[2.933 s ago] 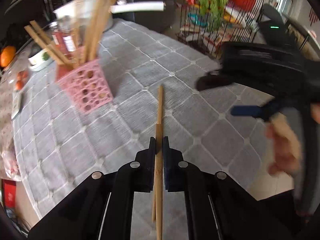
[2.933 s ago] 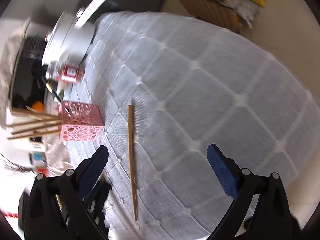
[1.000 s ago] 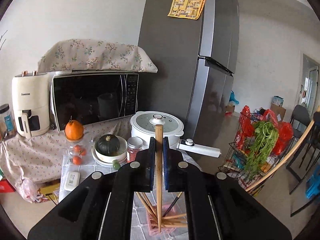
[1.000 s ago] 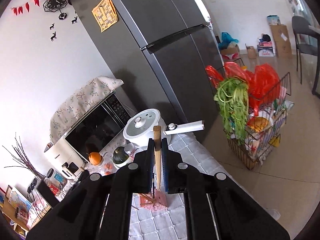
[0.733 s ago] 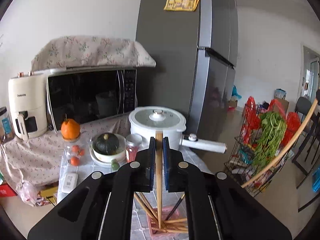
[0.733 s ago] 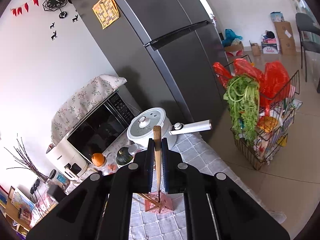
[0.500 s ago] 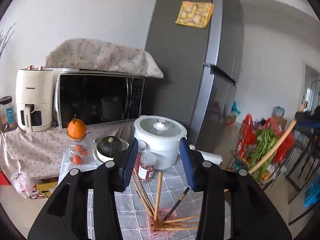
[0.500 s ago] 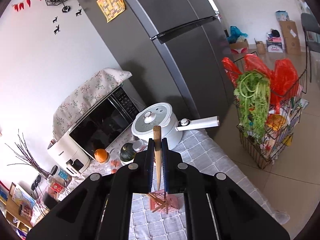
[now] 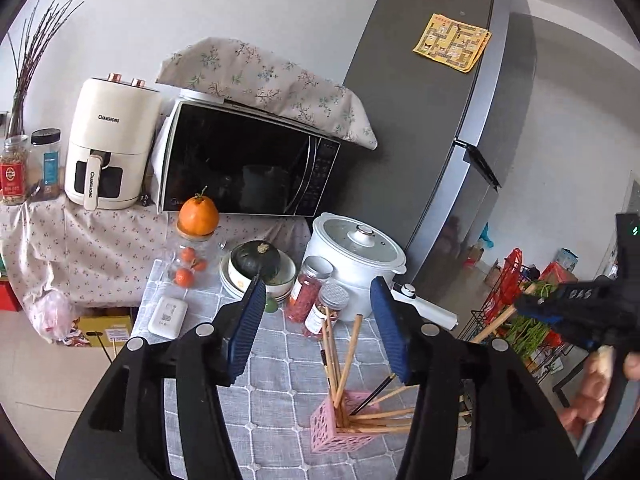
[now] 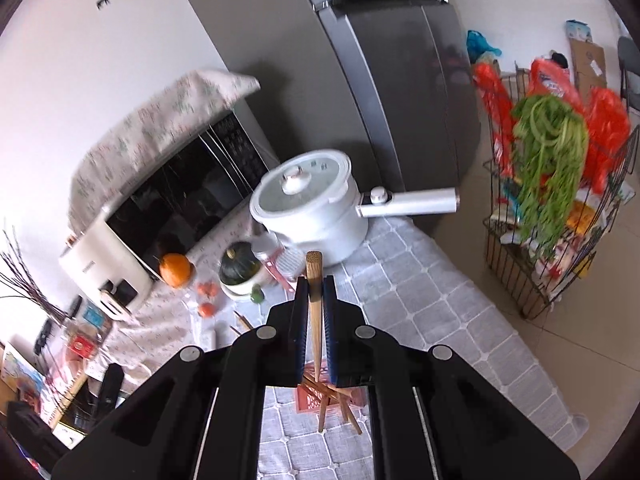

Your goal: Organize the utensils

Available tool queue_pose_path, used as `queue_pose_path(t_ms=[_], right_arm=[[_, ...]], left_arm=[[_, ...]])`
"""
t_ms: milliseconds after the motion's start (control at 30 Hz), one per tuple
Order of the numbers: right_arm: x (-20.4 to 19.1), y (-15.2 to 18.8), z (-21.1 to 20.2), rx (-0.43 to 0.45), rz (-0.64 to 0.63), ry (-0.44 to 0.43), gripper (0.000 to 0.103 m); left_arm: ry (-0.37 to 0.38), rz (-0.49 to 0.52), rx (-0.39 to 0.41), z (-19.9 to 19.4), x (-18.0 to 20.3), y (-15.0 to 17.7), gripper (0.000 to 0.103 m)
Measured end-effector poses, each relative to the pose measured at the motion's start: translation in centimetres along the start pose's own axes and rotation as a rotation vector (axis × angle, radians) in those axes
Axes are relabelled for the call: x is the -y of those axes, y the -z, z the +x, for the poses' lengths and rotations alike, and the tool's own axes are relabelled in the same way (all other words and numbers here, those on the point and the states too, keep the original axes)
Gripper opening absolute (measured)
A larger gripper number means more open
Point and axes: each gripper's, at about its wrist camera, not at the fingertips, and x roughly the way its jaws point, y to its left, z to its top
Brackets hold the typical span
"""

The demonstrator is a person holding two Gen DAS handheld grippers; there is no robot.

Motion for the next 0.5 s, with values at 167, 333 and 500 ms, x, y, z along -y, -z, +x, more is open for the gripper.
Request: queue_pose_path(t_ms=[167,333,500], right_arm=[[-0.3,1.6,3.3,-0.047,0.013,-0.022,0.012],[-0.4,2.6,0.4,0.009,-0.002,-0.032,0.041],[1.5,6.1,-5.5,0.165,0.012,0.062,0.084]], left_arm=[[-0.03,0.011,0.028,-1.1,-0.3,-0.4,0.064],[-0.067,0.02,0.085,-3.4,0.3,-0.6,0.086],[-0.118,0.096,0.09,-5.8,2.7,0.8,0.096]])
